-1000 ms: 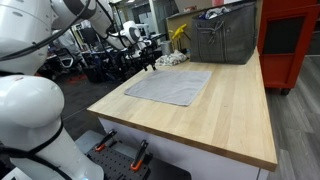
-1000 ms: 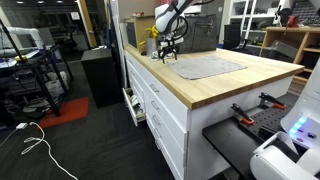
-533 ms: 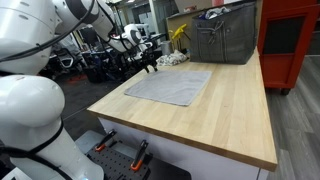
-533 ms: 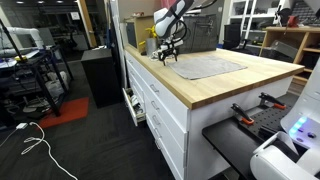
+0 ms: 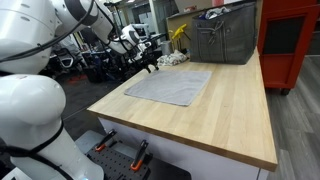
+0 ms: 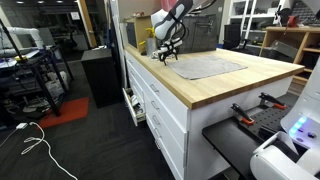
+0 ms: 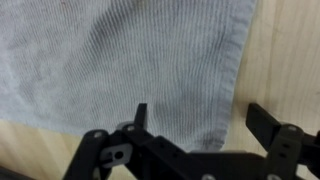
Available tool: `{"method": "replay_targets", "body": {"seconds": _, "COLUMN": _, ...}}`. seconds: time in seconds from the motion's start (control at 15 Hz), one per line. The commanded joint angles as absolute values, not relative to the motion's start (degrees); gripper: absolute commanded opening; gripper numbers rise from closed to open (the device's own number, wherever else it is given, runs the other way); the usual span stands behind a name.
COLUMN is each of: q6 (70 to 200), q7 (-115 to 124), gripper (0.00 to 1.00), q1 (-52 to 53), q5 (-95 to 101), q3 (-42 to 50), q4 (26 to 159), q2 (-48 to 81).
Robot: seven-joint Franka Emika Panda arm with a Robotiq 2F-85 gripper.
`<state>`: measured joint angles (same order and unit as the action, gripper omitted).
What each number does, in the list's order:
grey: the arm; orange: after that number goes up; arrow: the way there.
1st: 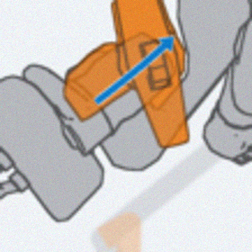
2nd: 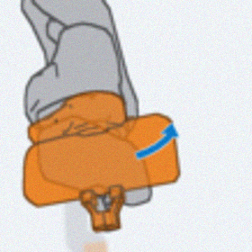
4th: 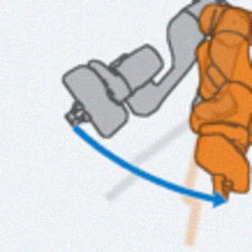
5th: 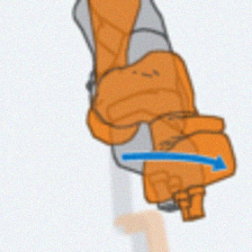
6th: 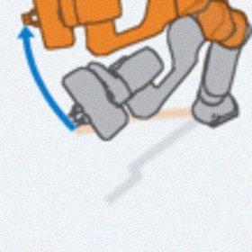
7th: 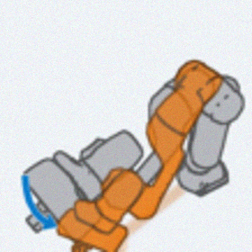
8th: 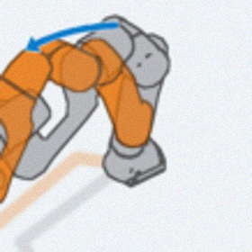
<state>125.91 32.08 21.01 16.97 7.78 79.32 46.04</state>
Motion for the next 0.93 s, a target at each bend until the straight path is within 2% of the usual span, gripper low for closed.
{"method": "replay_targets", "body": {"seconds": 0.0, "q6": 123.28, "q7": 34.30, "gripper": 1.00, "q1": 22.05, "q5": 19.31, "q3": 9.10, "q4": 77.21, "q2": 47.37}}
{"method": "replay_targets", "body": {"seconds": 0.87, "q6": 119.86, "q7": 39.19, "gripper": 1.00, "q1": 22.26, "q5": 23.28, "q3": 10.37, "q4": 77.03, "q2": 49.04}}
